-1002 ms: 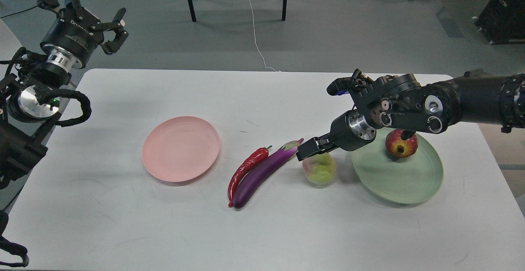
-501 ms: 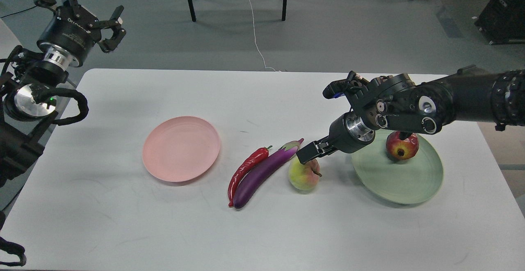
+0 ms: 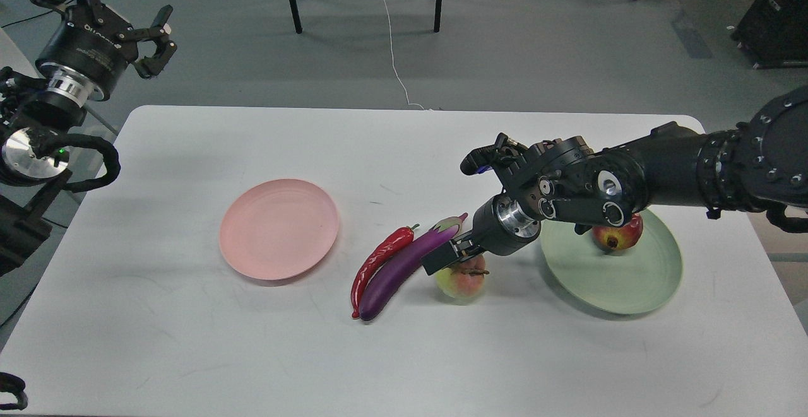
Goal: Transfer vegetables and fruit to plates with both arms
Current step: 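Grasp the peach with the right hand and lift it, then carry the peach onto the green plate and release it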
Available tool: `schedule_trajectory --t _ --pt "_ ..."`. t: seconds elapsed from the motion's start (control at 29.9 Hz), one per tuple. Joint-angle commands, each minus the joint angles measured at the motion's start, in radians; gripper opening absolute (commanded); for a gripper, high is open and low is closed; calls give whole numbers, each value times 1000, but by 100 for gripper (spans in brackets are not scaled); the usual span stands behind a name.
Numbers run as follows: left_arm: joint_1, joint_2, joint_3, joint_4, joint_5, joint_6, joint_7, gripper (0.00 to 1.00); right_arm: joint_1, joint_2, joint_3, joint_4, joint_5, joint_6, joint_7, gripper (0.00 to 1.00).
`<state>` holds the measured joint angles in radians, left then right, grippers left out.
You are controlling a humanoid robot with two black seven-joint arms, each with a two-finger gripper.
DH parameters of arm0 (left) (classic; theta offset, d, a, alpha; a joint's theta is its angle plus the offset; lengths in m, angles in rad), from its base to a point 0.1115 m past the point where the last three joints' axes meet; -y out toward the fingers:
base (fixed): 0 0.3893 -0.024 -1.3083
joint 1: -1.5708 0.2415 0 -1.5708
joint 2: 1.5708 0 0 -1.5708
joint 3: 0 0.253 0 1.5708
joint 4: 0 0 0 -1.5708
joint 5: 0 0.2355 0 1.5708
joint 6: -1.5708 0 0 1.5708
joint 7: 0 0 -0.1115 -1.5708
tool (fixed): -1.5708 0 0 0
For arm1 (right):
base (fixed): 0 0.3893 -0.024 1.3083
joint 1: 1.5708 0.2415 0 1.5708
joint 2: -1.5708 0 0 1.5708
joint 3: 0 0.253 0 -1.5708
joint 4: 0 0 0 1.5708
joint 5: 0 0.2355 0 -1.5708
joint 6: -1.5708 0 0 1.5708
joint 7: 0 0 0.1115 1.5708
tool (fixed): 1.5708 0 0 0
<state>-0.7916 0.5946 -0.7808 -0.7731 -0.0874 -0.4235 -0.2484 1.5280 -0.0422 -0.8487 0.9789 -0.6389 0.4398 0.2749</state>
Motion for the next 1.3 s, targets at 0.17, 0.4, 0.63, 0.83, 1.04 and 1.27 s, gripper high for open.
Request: schedule_trajectory --t 0.17,0.4,0.63,0.83,1.04,1.27 --pt "0 1 0 0 0 0 0 98 -2 1 2 3 16 7 10 84" --pt "0 1 0 0 0 0 0 98 4 1 -3 3 12 7 15 63" --pt "0 1 -2 0 0 0 0 98 46 -21 -6 17 16 11 29 59" --pt "0 -1 -5 0 0 0 0 98 112 -125 -4 82 16 14 29 60" --pt "0 1 -5 0 0 0 0 98 165 -287 7 159 16 14 29 61" --pt "0 -1 -6 0 0 0 0 98 187 -508 -9 300 -138 25 27 63"
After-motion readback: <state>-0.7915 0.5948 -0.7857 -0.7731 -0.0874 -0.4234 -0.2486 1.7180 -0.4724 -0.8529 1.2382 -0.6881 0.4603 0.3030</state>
